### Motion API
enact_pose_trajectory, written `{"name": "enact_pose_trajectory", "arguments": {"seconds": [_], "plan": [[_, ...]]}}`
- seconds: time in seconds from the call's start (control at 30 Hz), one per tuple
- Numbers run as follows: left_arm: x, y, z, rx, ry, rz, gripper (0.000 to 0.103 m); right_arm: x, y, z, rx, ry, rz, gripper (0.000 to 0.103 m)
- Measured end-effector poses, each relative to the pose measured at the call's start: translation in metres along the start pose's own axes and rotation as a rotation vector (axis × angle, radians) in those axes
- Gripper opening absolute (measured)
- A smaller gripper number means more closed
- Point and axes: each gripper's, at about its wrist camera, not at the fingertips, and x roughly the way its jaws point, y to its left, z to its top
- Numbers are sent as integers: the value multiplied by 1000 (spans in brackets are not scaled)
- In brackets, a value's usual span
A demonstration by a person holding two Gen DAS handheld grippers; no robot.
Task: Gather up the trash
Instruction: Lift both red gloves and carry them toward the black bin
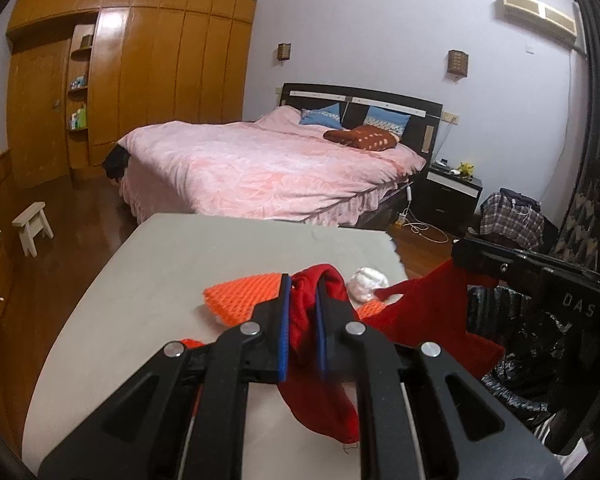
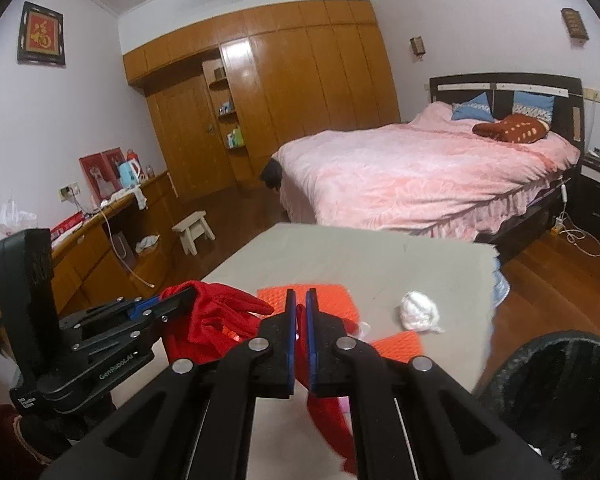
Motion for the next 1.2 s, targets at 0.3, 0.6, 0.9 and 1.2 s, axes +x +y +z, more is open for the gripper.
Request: {"name": "enact_pose_trajectory", "arguments": {"seconds": [0.3, 0.6, 0.9, 1.2], "plan": [[-1, -27, 12, 33, -24, -35, 10, -38, -30, 11, -4, -54, -93, 5], [9, -60, 3, 82, -7, -85, 10, -51, -57, -10, 46, -22, -155, 5], [23, -37, -38, 84, 78, -40, 10, -1, -51, -67, 76, 99, -134, 8], [37, -7, -61, 55, 129, -3, 10, 40, -43, -115, 32, 227, -154, 40]]}}
